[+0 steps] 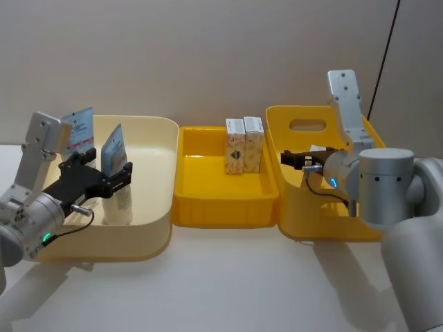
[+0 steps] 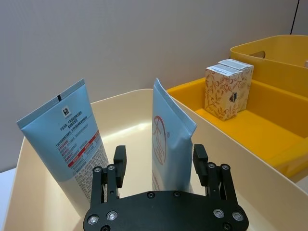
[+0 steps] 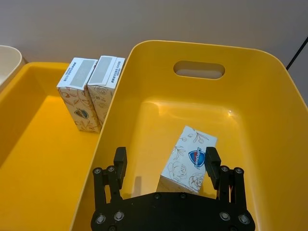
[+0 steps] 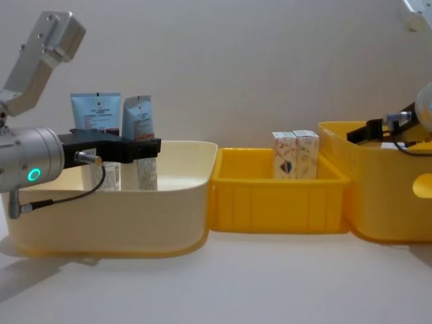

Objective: Bimanual collaborative sorting of washing and personal care products

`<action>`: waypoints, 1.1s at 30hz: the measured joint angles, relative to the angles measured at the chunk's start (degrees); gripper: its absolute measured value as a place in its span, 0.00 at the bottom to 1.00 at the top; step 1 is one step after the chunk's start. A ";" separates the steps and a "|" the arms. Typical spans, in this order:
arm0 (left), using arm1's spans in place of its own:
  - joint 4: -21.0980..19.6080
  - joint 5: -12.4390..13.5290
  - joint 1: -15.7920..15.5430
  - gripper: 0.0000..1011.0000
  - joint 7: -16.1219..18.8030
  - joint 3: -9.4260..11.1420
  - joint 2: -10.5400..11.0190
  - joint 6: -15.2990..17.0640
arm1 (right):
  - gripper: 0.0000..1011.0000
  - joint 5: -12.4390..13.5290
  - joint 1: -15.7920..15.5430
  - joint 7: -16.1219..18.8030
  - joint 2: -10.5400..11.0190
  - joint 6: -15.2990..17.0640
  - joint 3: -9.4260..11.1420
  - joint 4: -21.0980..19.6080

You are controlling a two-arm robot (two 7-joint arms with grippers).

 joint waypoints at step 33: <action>1.93 -0.24 -0.95 0.24 -1.39 0.10 -0.51 -0.49 | 0.99 0.00 0.00 0.00 0.00 0.00 0.00 0.00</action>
